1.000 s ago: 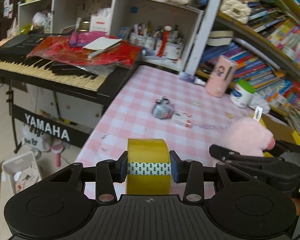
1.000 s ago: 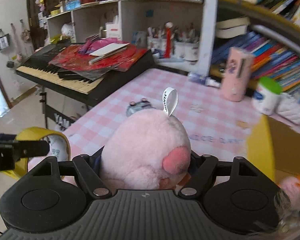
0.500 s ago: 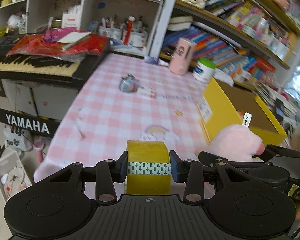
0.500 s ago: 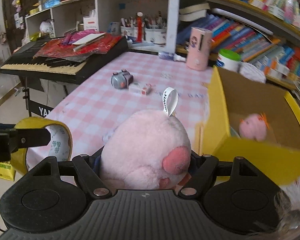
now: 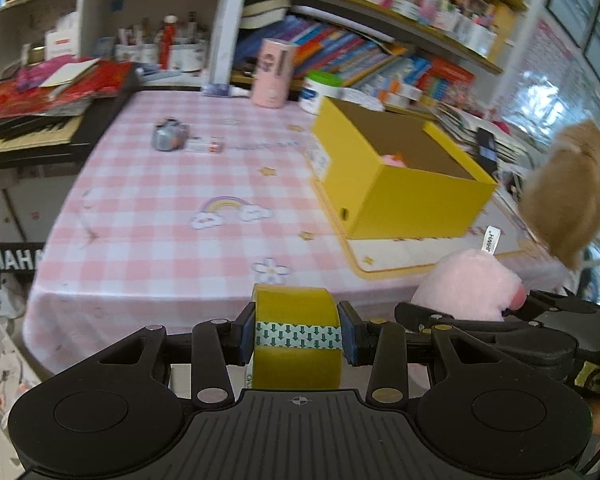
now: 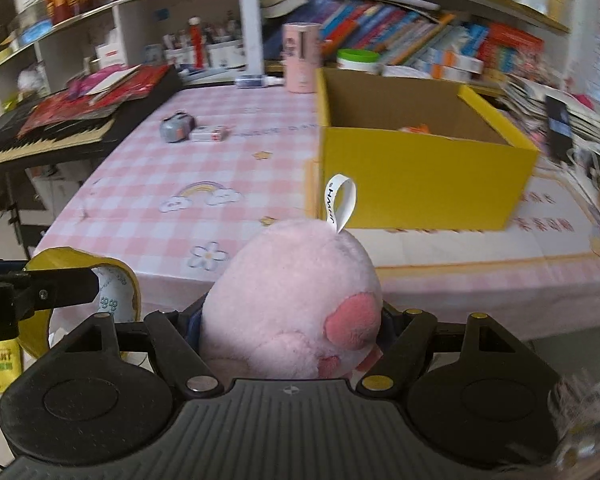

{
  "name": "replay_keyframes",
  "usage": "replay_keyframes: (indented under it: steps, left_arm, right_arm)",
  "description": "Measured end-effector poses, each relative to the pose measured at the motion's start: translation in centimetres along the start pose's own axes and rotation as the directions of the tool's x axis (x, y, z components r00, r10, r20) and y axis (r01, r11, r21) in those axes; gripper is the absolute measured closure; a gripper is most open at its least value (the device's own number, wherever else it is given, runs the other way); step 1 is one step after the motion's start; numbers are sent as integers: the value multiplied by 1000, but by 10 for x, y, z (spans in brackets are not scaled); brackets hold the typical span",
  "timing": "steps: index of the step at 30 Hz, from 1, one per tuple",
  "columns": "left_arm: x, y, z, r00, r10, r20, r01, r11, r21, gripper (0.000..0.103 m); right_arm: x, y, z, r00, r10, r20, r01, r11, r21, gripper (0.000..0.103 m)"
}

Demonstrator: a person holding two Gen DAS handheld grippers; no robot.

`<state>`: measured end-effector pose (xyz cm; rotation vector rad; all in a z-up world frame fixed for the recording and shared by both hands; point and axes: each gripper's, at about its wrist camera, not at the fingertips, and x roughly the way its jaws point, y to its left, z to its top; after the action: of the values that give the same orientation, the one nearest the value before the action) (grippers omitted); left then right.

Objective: Organize objects
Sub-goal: 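Carry the tape roll and pig with both tools over the yellow box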

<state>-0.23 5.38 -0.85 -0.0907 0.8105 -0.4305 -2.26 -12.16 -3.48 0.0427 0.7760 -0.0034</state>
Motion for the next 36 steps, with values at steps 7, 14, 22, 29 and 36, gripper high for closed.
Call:
replay_keyframes:
  steps: [7,14,22,29,36]
  left_arm:
    - [19,-38,3,995,-95,-33,97,992,75,64]
    - [41,-76,11,986,-153,-64,160,977,143,64]
    - [62,-97,29,985,-157,-67,166,971,170,64]
    - [71,-112,55,986,-165,-12,165,968,191,64]
    - [79,-130,99,980,-175,92,155,969,193,64]
  right_arm:
    - [-20,-34,-18,996,-87,-6,87,994,66,28]
    - [-30,-73,-27,987,-159,-16,159,976,148,28]
    - [-22,-106,-17,984,-178,-24,179,966,184,28]
    - [-7,-126,3,986,-166,-17,166,971,171,28]
    - [5,-152,40,989,-141,42,133,979,155,28]
